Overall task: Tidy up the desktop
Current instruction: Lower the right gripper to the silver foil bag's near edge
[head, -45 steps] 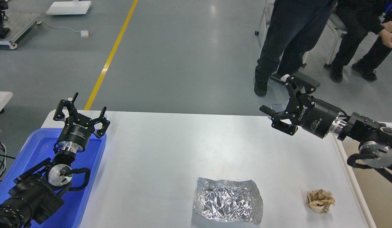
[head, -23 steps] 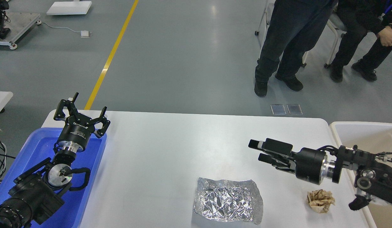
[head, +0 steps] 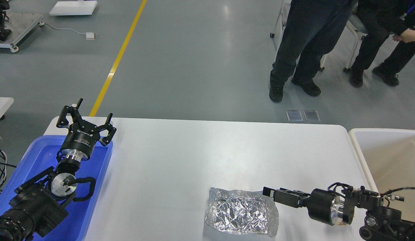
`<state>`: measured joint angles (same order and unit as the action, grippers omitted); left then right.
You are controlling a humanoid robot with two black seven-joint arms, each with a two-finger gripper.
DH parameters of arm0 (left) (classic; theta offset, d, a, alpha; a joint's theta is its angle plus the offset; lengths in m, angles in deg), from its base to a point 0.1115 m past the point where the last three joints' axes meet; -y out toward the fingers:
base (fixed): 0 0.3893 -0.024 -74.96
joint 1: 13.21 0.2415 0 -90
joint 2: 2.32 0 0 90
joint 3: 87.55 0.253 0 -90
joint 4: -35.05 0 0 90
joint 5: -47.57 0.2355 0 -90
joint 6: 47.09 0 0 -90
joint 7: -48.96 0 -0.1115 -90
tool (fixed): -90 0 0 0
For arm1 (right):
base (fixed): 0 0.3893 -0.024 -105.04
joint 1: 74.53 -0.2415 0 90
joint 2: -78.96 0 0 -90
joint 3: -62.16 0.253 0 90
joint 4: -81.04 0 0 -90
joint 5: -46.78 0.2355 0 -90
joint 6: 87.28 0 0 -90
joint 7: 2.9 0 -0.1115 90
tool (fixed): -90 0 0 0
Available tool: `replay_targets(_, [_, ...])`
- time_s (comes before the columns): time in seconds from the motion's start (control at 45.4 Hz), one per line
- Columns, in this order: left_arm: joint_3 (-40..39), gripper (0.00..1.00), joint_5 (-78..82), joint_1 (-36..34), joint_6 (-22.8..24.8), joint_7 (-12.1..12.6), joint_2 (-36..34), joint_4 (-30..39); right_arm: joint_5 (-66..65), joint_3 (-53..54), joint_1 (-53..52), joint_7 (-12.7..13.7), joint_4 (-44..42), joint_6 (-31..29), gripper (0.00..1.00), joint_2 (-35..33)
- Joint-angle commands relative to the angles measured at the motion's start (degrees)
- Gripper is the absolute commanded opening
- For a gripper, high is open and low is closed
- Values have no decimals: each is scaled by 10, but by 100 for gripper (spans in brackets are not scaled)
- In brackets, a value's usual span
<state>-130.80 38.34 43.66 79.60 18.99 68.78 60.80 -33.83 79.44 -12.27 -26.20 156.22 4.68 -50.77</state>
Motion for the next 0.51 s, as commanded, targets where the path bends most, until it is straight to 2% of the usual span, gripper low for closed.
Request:
replay_targets(0.0, [0, 100, 0, 0, 0, 0, 0, 0, -26, -4, 11, -3, -41, 19, 100, 22])
replay_targets(0.11, [0, 100, 0, 0, 0, 0, 0, 0, -26, -4, 17, -6, -48, 19, 100, 32])
replay_targets(0.309, [0, 100, 0, 0, 0, 0, 0, 0, -26, -15, 28, -27, -97, 23, 98, 65])
replay_targets(0.485, [0, 100, 0, 0, 0, 0, 0, 0, -26, -37, 31, -34, -115, 53, 93, 85])
